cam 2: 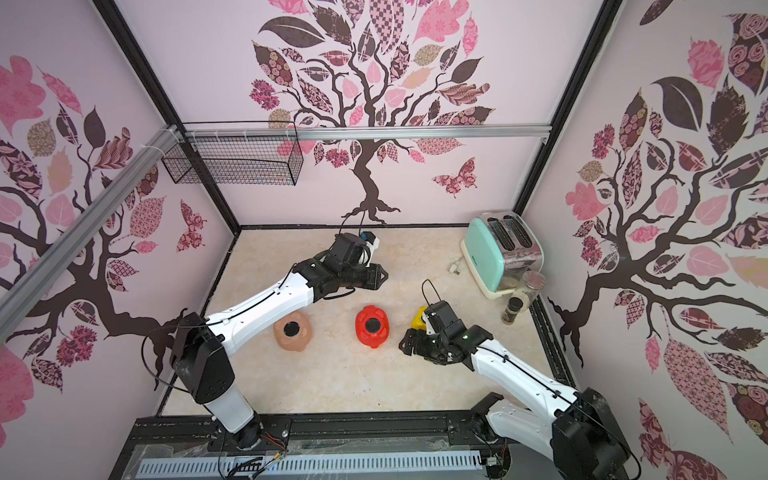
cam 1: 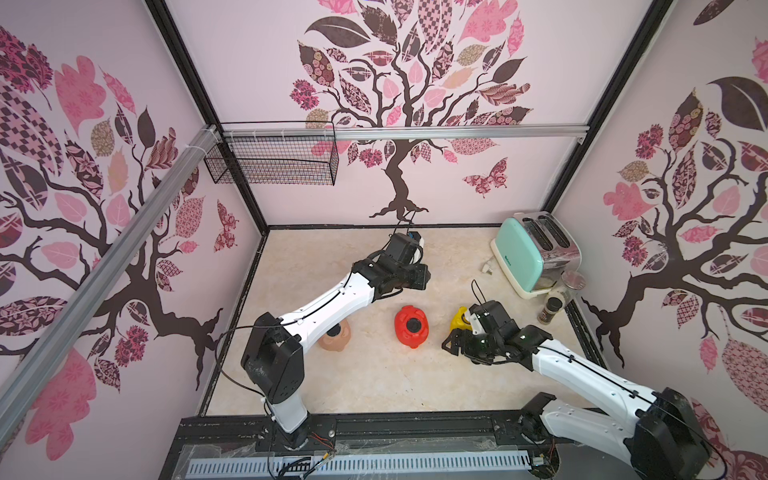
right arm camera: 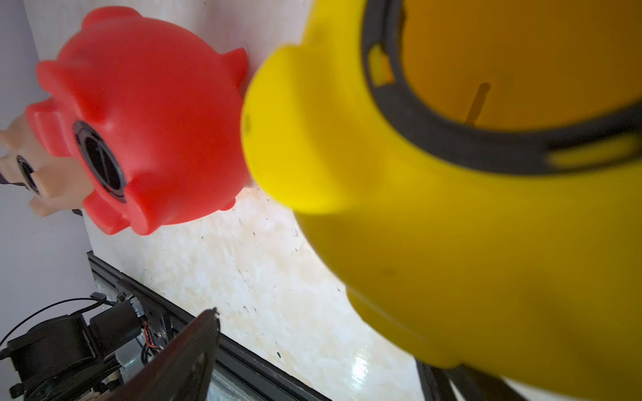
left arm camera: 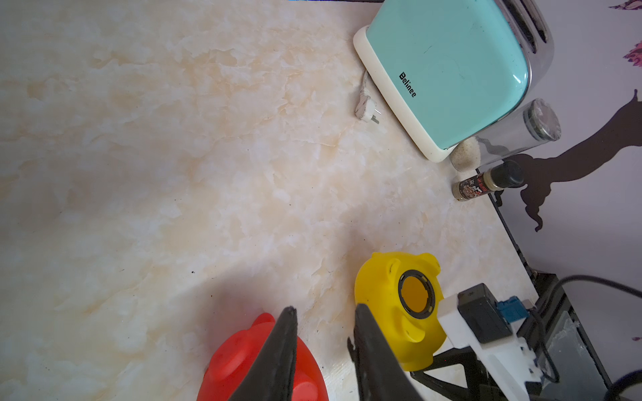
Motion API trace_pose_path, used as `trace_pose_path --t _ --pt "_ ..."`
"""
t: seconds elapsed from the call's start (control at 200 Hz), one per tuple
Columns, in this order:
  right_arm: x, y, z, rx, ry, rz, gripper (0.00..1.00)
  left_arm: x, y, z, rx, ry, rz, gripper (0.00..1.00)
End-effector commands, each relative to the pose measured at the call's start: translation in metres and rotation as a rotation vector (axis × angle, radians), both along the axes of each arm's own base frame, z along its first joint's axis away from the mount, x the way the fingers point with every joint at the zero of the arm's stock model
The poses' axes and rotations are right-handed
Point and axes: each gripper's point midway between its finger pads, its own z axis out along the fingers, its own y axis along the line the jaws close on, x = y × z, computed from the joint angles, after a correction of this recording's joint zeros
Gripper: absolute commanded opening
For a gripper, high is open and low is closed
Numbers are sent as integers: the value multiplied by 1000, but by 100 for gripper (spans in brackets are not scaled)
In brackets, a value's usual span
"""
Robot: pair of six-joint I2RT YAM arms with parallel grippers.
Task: Close piggy banks
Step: Adjust the piggy bank at the center of the board.
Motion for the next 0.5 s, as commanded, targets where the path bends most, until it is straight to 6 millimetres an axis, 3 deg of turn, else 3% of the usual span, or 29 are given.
trace_pose_path --t 0.0,0.34,0.495 --pt "9 10 8 44 -28 -8 87 2 2 5 -14 -17 -6 31" --pt "19 21 11 97 -41 -24 87 4 1 4 -17 -14 -6 31" --pt "16 17 15 64 -58 4 88 4 0 3 -16 -10 -8 31"
